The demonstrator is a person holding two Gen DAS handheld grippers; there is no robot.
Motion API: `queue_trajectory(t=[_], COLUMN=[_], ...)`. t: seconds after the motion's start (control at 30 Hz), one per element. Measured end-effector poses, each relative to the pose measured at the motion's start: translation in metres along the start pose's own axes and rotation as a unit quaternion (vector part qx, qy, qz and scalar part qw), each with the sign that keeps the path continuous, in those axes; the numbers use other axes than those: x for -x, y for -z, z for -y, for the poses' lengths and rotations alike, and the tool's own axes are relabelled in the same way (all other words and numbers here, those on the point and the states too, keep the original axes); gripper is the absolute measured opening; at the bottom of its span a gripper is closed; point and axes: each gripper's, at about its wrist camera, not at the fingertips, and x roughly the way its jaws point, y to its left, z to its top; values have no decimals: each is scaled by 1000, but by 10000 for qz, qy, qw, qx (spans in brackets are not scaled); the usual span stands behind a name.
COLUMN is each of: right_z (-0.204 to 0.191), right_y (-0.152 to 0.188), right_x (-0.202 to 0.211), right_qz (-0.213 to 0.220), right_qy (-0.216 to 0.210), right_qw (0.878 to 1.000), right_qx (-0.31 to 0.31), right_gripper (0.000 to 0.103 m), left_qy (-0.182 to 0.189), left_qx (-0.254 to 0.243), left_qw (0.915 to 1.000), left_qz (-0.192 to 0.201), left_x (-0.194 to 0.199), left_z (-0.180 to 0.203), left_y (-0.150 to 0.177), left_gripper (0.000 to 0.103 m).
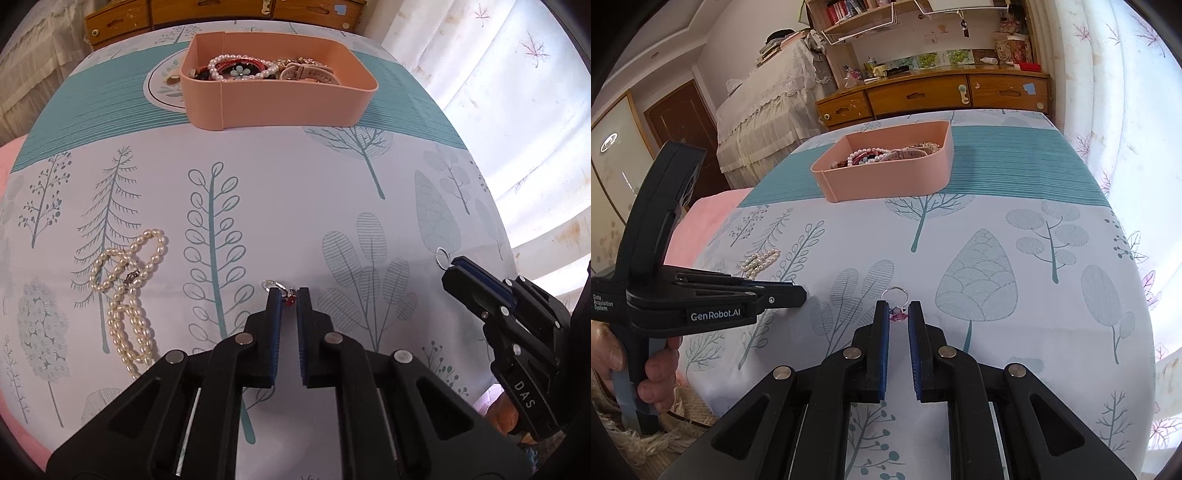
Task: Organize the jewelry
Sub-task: 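Grasp the red-stone ring with the left tool while the right tool holds the pink ring, then carry both rings with the left and right tools to the pink box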
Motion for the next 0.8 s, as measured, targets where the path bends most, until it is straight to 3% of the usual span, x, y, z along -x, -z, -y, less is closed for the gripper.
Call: queue_trajectory(t=[0.43,0.6,0.8], right_z=[-9,-20,-27], right_y=[-20,-61,-128], right_x=[10,13,-1], right_qz=[144,331,427], right_qy=[-96,-120,58], right_qw=[9998,9989,9985], right_qx=[107,296,325], right_gripper=[10,10,10], left_qy=[269,341,324], left_qx=[50,-139,-254], left_qw=[9972,9941,9897], left_qz=[695,1021,1373], left_x=[40,61,75], left_z=[-9,-6,-11], left_y=[-11,-48,-121], left_gripper=[6,6,6])
